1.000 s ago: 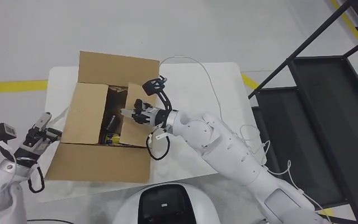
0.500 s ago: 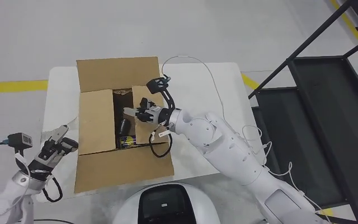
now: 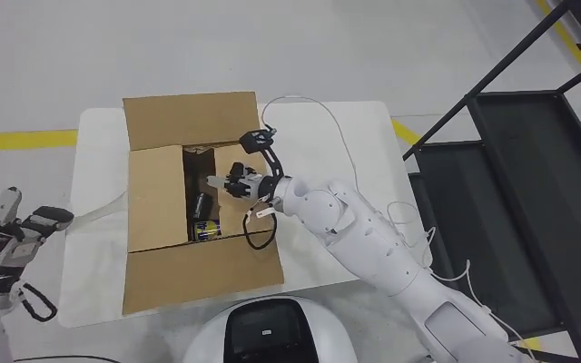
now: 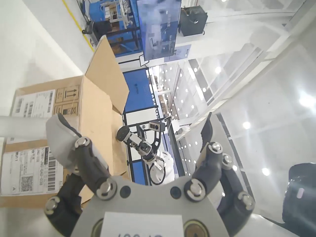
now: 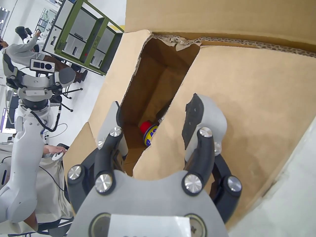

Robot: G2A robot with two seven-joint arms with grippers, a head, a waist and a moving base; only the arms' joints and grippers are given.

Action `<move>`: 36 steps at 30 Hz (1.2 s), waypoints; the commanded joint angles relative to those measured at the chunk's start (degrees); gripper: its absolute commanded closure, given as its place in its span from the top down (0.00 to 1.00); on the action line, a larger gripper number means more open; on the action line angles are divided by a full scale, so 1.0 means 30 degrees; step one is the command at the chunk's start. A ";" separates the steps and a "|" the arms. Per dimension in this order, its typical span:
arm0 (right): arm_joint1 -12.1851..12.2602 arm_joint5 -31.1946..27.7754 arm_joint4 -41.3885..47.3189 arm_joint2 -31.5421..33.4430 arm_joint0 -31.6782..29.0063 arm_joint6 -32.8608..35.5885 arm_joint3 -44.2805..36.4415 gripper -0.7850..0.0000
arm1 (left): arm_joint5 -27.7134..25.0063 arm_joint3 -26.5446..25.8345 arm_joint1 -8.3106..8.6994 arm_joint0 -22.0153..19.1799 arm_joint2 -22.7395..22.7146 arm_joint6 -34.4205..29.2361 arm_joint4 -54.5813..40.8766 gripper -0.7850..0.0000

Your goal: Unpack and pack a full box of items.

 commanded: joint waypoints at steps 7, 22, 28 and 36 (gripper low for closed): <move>0.0420 -0.1729 0.0534 0.2221 -0.1218 -0.0512 -0.2919 0.84 | -0.0371 0.0481 -0.0038 -0.1098 -0.0086 0.1533 -0.1413 1.00; 0.0840 -0.1749 -0.0432 0.4217 -0.2196 -0.0325 -0.5115 1.00 | -0.1695 -0.0600 -0.0377 -0.1529 0.0061 0.6146 -0.1487 1.00; 0.0840 -0.1749 -0.0432 0.4217 -0.2196 -0.0325 -0.5115 1.00 | -0.1695 -0.0600 -0.0377 -0.1529 0.0061 0.6146 -0.1487 1.00; 0.0383 -0.1097 -0.0056 0.3099 -0.0736 -0.2509 -0.2667 1.00 | -0.1929 -0.0586 -0.0381 -0.2096 0.0356 0.6742 -0.0485 1.00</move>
